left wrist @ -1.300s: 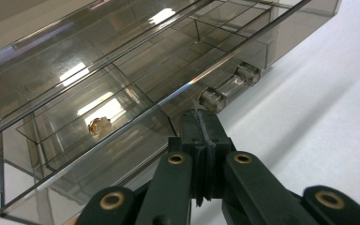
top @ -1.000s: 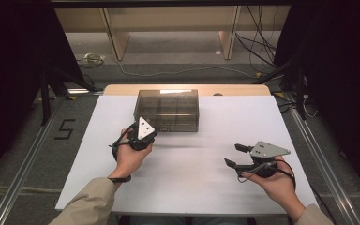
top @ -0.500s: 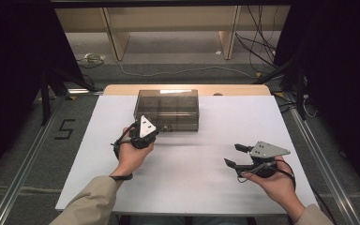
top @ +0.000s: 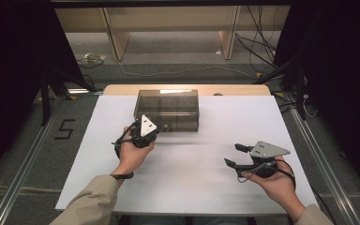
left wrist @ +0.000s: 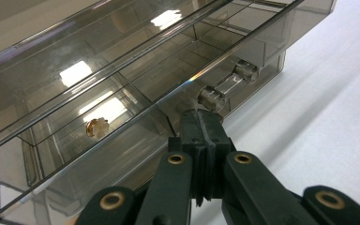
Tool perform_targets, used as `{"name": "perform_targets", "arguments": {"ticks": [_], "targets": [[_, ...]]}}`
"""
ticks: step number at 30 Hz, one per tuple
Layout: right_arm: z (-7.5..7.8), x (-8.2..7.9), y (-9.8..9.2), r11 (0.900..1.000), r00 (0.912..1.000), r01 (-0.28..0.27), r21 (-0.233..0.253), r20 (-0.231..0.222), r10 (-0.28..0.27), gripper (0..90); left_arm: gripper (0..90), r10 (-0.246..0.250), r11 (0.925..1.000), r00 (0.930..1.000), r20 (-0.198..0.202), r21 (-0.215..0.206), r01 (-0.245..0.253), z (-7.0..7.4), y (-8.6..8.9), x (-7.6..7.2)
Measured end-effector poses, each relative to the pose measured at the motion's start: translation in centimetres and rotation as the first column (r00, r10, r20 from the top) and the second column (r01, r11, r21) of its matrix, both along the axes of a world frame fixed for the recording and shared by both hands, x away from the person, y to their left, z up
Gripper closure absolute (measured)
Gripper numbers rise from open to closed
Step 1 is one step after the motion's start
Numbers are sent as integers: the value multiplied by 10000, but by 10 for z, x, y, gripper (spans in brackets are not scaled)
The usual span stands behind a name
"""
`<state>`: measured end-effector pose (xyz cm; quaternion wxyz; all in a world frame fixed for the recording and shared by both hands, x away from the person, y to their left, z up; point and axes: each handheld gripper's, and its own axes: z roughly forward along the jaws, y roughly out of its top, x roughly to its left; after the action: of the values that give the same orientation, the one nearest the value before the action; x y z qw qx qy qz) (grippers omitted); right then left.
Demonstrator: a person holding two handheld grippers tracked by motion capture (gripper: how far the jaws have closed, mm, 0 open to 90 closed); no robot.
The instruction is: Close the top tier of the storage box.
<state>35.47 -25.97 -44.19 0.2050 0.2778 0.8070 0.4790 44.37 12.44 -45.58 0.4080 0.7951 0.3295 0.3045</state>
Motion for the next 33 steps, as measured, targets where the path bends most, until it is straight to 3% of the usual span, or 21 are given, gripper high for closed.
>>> {"name": "perform_targets", "arguments": {"ticks": [33], "targets": [[0,0,0,10000,10000,4,9,25,-4,336,900,103,9999,9999,-35,-20,-103,-1,-1,6]]}}
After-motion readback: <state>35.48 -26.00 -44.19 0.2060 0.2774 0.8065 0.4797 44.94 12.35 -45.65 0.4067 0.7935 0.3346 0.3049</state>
